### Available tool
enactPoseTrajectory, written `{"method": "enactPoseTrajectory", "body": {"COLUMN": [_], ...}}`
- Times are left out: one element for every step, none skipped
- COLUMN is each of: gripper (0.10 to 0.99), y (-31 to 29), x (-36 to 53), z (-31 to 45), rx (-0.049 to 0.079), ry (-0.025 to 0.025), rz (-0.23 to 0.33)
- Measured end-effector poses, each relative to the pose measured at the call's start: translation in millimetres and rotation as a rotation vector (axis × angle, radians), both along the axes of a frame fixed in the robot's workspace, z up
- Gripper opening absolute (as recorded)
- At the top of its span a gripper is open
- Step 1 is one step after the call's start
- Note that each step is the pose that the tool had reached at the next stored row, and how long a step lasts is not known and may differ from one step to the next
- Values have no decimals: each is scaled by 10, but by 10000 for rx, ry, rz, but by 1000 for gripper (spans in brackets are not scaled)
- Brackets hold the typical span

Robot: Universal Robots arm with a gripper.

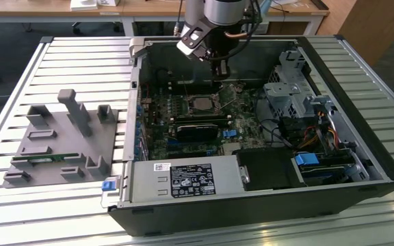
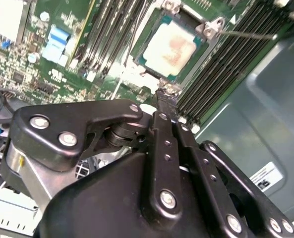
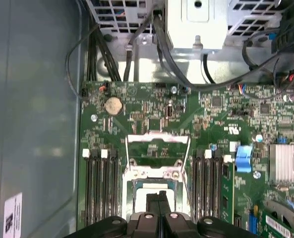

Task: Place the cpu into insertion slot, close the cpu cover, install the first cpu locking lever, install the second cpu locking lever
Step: 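Close the cpu cover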

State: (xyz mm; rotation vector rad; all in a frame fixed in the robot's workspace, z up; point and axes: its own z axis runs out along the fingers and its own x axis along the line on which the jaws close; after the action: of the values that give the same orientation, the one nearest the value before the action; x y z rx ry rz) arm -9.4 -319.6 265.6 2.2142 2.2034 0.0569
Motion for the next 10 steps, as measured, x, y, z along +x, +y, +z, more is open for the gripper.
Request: {"method": "enactPoseTrajectory", "body": {"gripper": [106, 106, 106, 106, 106, 106, 106, 106, 106, 106], "y": [0, 0, 0, 0, 0, 0, 0, 0, 0, 0], "x": [23, 47, 66, 87, 105, 118, 128, 138, 148, 156], "z": [0, -1, -1, -2, -1, -1, -1, -2, -2, -2], "rx": [-1, 0, 0, -1, -3, -3, -3, -2, -2, -2], "ry": [4, 12, 25, 49, 73, 91, 101, 105, 109, 112], "rz": [1, 5, 12, 24, 36, 46, 54, 58, 58, 59]}}
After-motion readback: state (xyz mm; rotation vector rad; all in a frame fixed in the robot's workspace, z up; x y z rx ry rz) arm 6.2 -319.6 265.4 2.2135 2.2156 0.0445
